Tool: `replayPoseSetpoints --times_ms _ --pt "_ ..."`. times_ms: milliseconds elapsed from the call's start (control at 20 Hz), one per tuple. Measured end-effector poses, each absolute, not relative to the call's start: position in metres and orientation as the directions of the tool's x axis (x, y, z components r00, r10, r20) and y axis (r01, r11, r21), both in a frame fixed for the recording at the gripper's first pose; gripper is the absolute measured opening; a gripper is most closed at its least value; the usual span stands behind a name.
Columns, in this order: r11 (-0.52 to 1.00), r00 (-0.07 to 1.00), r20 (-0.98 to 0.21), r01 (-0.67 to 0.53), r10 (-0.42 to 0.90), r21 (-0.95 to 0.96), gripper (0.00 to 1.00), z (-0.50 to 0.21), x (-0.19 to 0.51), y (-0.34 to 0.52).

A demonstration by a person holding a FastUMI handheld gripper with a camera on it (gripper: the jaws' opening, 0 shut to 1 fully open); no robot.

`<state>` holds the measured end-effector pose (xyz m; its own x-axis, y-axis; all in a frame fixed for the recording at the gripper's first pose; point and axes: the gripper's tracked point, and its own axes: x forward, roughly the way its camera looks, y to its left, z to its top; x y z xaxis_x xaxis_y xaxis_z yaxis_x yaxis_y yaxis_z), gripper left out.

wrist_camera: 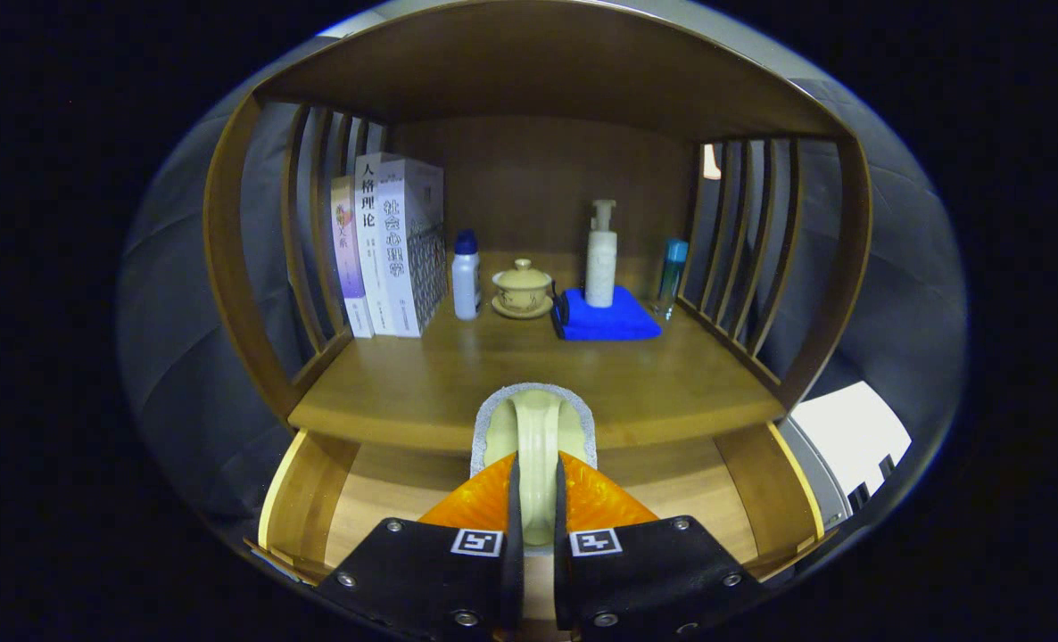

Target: Pull open the drawer, take out the items inside it, and place them on the countertop above the cabinet.

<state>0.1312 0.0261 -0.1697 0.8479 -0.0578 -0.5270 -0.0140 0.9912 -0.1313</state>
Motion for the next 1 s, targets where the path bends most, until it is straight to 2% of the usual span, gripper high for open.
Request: replayPoseSetpoints --times_ms 300,600,800,1000 --pt "0.987 0.886 -0.464 -0.060 -0.016 -0.148 0.14 -0.156 0.198 0.040" --pt "0.975 0.868 -0.497 -0.105 -0.007 -0.197 0.14 -0.177 0.243 0.034" --pt "0.982 0.842 -0.539 -0.094 -0.008 -0.162 0.16 -0.193 0.263 0.024" --pt "0.988 0.846 -0.533 -0.092 0.011 -0.125 0.20 -0.195 0.275 0.021"
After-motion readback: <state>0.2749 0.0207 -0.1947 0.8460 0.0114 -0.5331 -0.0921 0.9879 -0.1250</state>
